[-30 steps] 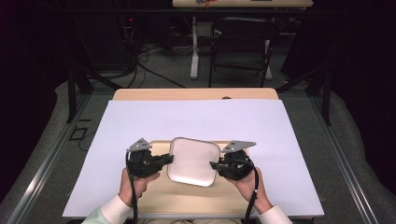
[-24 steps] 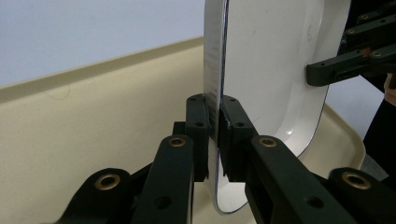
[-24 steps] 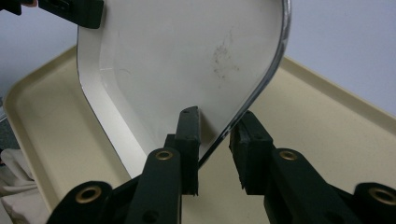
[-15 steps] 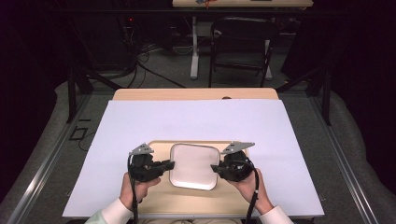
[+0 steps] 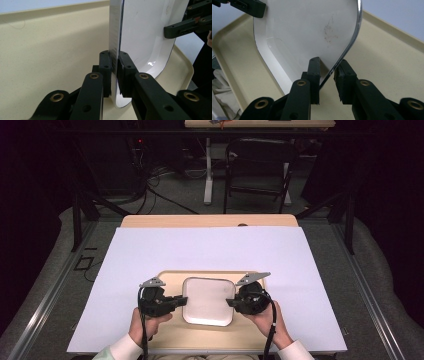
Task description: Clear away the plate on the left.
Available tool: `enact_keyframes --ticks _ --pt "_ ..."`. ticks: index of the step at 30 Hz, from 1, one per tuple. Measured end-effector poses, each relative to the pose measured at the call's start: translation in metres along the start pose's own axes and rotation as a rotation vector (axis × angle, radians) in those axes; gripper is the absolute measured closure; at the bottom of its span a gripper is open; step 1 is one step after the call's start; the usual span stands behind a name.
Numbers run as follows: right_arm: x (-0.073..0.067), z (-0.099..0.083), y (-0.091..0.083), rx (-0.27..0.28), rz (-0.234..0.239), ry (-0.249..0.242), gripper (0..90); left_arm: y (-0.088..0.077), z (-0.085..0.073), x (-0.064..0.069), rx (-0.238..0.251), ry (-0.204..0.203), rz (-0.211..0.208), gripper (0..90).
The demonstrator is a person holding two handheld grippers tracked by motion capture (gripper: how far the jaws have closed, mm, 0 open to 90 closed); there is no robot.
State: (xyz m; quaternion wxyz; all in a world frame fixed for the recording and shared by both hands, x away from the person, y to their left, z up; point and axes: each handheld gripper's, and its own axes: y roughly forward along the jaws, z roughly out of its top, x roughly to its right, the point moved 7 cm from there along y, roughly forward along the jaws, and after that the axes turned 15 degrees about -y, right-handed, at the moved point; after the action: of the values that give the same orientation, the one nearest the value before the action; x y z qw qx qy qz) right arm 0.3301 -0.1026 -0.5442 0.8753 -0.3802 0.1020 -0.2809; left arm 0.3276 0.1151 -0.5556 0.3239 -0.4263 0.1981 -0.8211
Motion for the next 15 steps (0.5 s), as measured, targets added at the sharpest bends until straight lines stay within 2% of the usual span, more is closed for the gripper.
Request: enact_keyframes --ticks 7,15 --pt "-0.002 -0.001 0.001 -0.019 0.018 -0.006 75.5 0.000 -0.006 -0.001 -0.013 -0.028 -0.011 82.9" --pt "-0.003 -0.005 0.006 -0.040 0.034 -0.001 75.7 0.003 -0.012 -0.004 -0.037 -0.030 0.002 82.6"
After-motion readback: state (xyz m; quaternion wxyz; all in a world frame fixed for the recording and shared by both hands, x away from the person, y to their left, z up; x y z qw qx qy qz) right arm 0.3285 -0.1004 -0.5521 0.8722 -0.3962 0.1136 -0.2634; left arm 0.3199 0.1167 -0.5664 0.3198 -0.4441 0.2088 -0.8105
